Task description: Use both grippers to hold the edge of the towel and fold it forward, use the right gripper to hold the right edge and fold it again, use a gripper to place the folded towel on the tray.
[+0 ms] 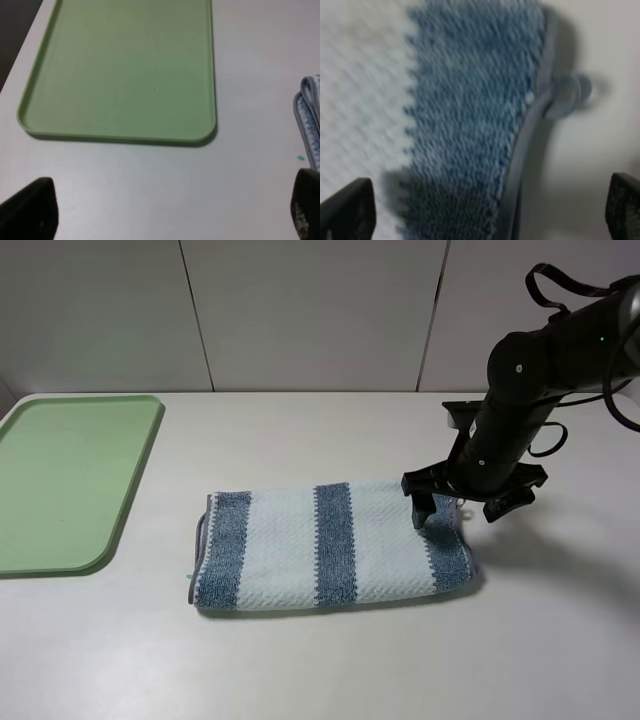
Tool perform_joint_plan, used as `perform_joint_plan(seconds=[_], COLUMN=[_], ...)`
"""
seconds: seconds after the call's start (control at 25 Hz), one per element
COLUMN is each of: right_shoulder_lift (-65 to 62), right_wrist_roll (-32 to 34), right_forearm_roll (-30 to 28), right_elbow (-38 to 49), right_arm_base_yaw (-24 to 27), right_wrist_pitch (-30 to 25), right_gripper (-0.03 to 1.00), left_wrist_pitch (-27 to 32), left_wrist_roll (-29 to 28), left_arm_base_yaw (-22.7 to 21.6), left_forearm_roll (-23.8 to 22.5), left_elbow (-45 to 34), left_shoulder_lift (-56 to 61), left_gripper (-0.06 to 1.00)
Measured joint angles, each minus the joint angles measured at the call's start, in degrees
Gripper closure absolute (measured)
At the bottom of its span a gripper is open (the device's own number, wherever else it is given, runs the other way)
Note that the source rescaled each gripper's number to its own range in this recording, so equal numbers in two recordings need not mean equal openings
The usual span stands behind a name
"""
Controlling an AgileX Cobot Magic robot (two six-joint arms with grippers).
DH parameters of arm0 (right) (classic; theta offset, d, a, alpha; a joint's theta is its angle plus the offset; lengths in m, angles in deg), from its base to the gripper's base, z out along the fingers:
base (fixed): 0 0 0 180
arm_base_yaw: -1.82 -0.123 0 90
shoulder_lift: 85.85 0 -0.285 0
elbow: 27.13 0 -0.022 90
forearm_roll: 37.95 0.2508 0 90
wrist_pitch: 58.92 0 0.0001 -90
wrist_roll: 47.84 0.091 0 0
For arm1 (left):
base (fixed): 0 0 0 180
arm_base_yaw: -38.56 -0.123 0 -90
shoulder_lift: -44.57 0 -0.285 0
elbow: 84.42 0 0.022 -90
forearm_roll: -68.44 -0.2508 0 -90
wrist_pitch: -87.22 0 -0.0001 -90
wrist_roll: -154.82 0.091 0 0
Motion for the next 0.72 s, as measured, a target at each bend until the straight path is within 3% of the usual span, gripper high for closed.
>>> perform_joint_plan(seconds=[0.24, 0.72], right_shoulder_lift=[0.0, 5.1], right_wrist_roll=[-0.2, -0.8], right_forearm_roll=[0.7, 0.9], right_elbow=[3.9, 4.0], right_arm_base_yaw=[0.1, 0.1], right_wrist_pitch=[5.6, 9.6], right_gripper=[-0.03, -0.03], left_wrist_pitch=[0.0, 0.0], left_wrist_roll=[0.1, 0.1], left_arm_base_yaw=[0.0, 0.0], left_forearm_roll=[0.0, 0.0], left_elbow=[0.0, 0.0], left_shoulder_lift=[0.0, 0.0], left_gripper=[0.03, 0.03])
